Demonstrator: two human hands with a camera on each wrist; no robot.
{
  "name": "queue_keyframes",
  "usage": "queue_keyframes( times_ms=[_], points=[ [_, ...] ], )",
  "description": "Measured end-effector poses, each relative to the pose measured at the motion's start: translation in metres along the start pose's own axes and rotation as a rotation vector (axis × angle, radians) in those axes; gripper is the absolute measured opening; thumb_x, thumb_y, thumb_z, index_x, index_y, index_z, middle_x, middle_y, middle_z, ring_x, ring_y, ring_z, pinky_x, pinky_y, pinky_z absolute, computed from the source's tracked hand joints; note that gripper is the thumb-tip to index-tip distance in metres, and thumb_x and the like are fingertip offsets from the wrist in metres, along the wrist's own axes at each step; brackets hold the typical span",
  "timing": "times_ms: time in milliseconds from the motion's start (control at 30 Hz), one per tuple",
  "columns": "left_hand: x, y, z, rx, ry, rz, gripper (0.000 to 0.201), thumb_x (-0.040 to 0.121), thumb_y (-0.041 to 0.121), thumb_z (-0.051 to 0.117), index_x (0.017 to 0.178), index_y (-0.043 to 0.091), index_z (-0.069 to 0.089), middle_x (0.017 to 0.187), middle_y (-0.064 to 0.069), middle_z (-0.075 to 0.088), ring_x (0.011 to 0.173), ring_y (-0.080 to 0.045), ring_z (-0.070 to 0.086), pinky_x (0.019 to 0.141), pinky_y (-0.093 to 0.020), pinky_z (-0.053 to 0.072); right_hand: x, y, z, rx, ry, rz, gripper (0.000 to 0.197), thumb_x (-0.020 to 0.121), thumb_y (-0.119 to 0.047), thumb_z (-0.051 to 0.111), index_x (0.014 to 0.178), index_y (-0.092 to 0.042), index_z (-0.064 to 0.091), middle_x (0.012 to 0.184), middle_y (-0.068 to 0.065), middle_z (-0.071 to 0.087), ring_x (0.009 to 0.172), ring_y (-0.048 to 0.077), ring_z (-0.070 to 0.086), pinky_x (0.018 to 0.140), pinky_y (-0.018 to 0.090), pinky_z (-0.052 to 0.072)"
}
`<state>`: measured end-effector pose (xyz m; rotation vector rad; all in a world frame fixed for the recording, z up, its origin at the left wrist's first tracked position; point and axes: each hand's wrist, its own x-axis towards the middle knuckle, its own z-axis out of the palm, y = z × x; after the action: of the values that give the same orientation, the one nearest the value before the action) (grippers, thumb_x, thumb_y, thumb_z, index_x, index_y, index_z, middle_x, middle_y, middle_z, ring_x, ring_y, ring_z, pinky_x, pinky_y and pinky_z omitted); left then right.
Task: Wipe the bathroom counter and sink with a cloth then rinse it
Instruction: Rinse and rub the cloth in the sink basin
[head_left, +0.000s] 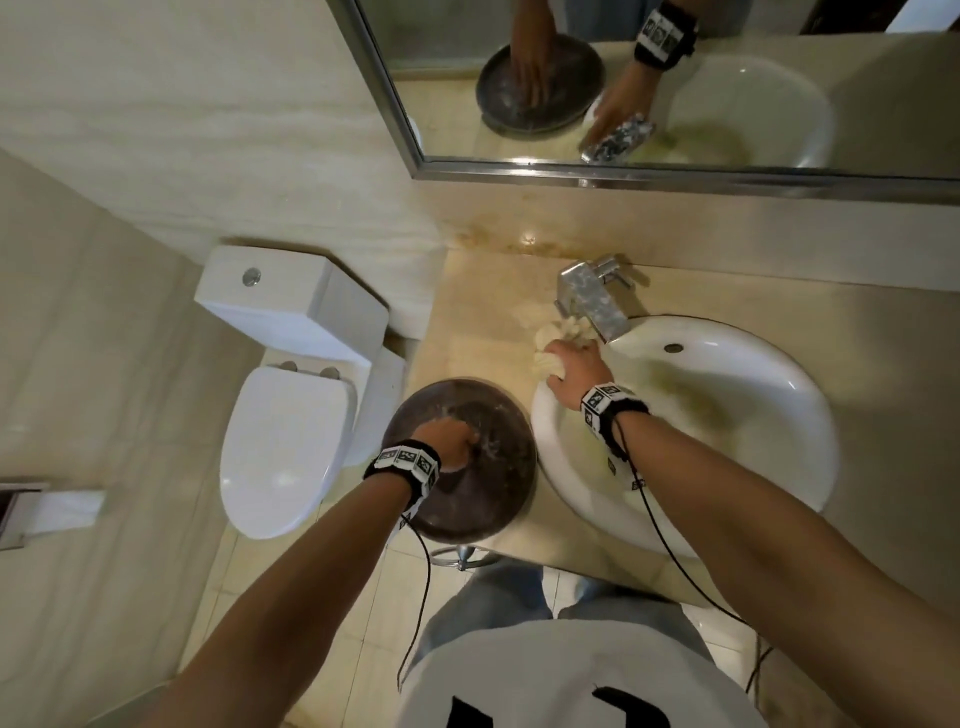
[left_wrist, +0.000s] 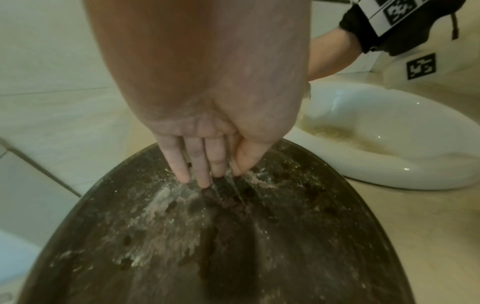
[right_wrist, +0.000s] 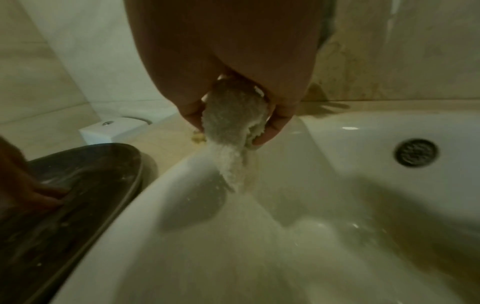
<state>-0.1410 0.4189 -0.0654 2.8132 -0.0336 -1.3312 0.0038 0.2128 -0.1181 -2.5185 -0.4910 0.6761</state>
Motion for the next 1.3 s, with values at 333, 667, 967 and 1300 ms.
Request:
queue_keyframes(
  times_ms=[333, 667, 967, 1300],
  points=[
    [0.007, -0.029, -0.006, -0.033, -0.034, 0.094, 0.058, 0.091, 0.011, 0.04, 0.139, 0.043, 0.052, 0.143, 0.0, 0.055, 0.128, -0.03, 0.053, 0.105, -0.046, 0.045, 0.037, -0.055, -0.008, -0.065, 0.212, -0.014, 0.049, 0.09, -0.02, 0.066, 0.137, -0.024, 0.053, 0.146, 0.004, 0.052, 0.13, 0.03, 0.045, 0.101, 0.044, 0.048],
    [0.013, -0.03, -0.013, 0.056, -0.051, 0.152, 0.051, 0.094, 0.014, 0.043, 0.139, 0.036, 0.055, 0.143, -0.003, 0.055, 0.13, -0.031, 0.05, 0.107, -0.044, 0.043, 0.087, -0.063, -0.011, -0.162, -0.009, -0.037, 0.052, 0.085, -0.017, 0.07, 0.134, -0.016, 0.056, 0.139, 0.012, 0.054, 0.125, 0.033, 0.053, 0.104, 0.038, 0.046],
    [0.011, -0.03, -0.019, 0.109, -0.079, 0.199, 0.05, 0.092, 0.016, 0.045, 0.137, 0.035, 0.057, 0.136, -0.005, 0.06, 0.125, -0.033, 0.054, 0.101, -0.046, 0.049, 0.048, -0.061, 0.004, 0.003, -0.167, -0.038, 0.04, 0.073, -0.024, 0.081, 0.111, -0.021, 0.068, 0.117, 0.007, 0.065, 0.107, 0.028, 0.063, 0.086, 0.028, 0.047],
    [0.033, -0.007, -0.043, 0.166, -0.143, 0.105, 0.035, 0.092, 0.022, 0.048, 0.12, 0.011, 0.066, 0.126, -0.013, 0.065, 0.116, -0.035, 0.061, 0.096, -0.045, 0.051, -0.032, -0.004, -0.023, 0.065, -0.008, 0.104, 0.028, 0.082, -0.039, 0.073, 0.097, -0.024, 0.056, 0.102, -0.001, 0.06, 0.094, 0.025, 0.061, 0.08, 0.034, 0.049]
  ],
)
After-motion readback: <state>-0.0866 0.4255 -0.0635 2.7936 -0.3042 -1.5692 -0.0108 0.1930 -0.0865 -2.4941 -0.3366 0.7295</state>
